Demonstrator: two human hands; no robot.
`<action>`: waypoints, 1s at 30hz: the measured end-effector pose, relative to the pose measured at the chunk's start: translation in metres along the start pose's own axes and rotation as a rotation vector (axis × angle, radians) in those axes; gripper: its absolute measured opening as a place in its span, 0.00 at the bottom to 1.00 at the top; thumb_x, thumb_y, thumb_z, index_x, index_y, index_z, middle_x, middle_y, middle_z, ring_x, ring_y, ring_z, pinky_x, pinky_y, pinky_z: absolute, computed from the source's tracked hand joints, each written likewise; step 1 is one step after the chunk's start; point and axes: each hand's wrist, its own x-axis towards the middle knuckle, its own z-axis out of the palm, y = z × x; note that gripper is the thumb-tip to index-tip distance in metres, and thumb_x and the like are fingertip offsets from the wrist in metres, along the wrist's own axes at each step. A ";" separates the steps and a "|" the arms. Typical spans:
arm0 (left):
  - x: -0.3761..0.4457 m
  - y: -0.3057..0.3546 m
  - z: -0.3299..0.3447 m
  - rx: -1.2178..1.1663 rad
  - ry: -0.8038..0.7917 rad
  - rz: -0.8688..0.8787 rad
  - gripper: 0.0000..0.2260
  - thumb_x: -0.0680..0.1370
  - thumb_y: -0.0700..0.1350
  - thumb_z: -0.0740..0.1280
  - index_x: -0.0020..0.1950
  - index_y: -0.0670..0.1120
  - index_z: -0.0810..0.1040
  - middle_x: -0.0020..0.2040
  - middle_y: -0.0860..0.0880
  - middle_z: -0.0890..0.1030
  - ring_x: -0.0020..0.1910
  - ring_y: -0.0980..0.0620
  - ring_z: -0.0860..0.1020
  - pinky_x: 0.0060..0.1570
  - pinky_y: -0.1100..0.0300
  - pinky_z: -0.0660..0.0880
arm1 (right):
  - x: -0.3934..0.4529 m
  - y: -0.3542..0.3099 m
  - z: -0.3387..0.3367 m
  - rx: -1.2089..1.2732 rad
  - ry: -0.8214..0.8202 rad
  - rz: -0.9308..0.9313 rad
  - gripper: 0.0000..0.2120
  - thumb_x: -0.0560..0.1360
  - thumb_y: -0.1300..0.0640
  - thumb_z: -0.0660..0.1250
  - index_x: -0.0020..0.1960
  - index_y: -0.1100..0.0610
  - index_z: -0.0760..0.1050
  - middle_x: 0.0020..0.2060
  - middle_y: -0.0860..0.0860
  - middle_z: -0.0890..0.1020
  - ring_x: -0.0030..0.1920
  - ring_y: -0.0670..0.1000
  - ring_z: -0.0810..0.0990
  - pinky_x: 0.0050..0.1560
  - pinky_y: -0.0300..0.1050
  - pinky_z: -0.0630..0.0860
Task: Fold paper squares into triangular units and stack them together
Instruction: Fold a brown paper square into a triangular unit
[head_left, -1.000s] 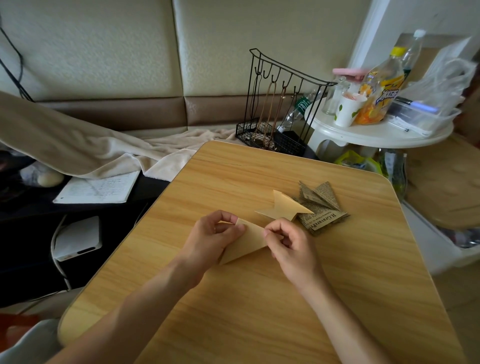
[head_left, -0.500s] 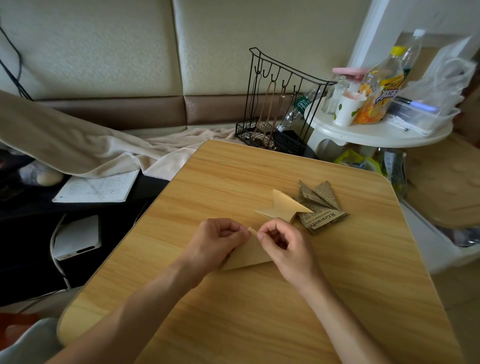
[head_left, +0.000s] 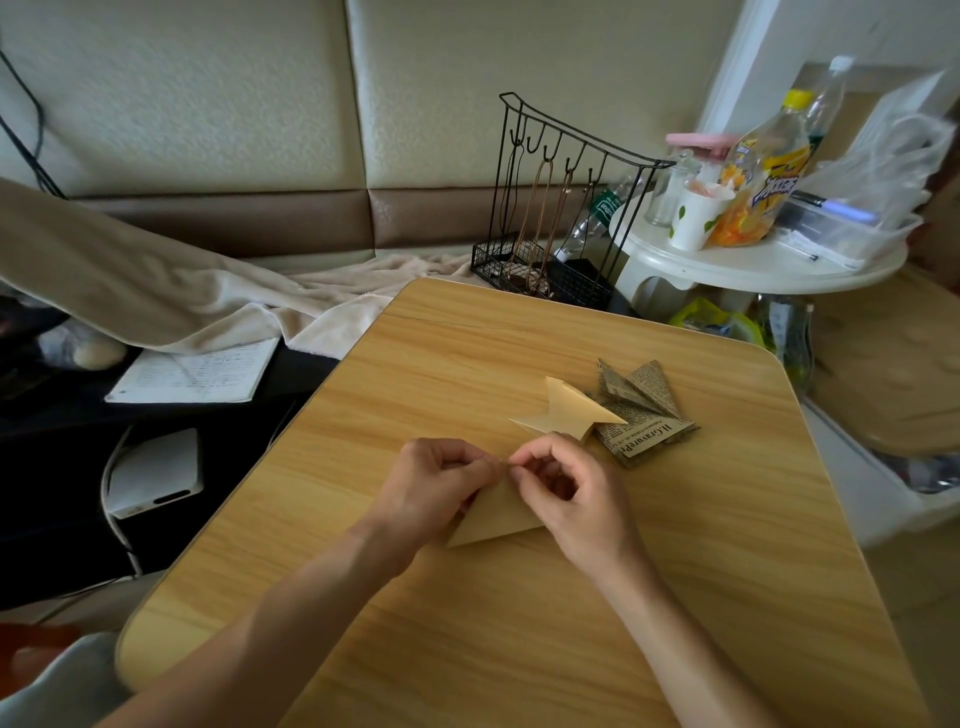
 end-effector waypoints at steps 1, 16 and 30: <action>0.000 0.000 0.000 -0.005 0.001 -0.009 0.06 0.77 0.45 0.73 0.43 0.45 0.87 0.43 0.41 0.86 0.37 0.54 0.80 0.38 0.61 0.77 | 0.000 -0.001 0.000 -0.016 0.005 -0.016 0.05 0.74 0.61 0.72 0.45 0.52 0.83 0.39 0.45 0.83 0.39 0.47 0.79 0.42 0.37 0.73; -0.001 0.001 -0.002 -0.097 -0.018 -0.058 0.07 0.79 0.46 0.73 0.48 0.44 0.87 0.39 0.46 0.86 0.35 0.56 0.81 0.33 0.64 0.76 | -0.001 -0.007 -0.001 -0.233 0.027 -0.219 0.06 0.75 0.65 0.73 0.49 0.55 0.85 0.45 0.44 0.83 0.48 0.45 0.83 0.50 0.42 0.78; 0.001 0.001 0.000 -0.046 0.031 -0.042 0.09 0.81 0.48 0.70 0.46 0.45 0.87 0.37 0.50 0.84 0.35 0.58 0.79 0.32 0.66 0.74 | -0.001 -0.006 0.000 -0.210 -0.007 -0.208 0.07 0.76 0.65 0.73 0.50 0.56 0.85 0.45 0.45 0.83 0.48 0.47 0.83 0.48 0.44 0.79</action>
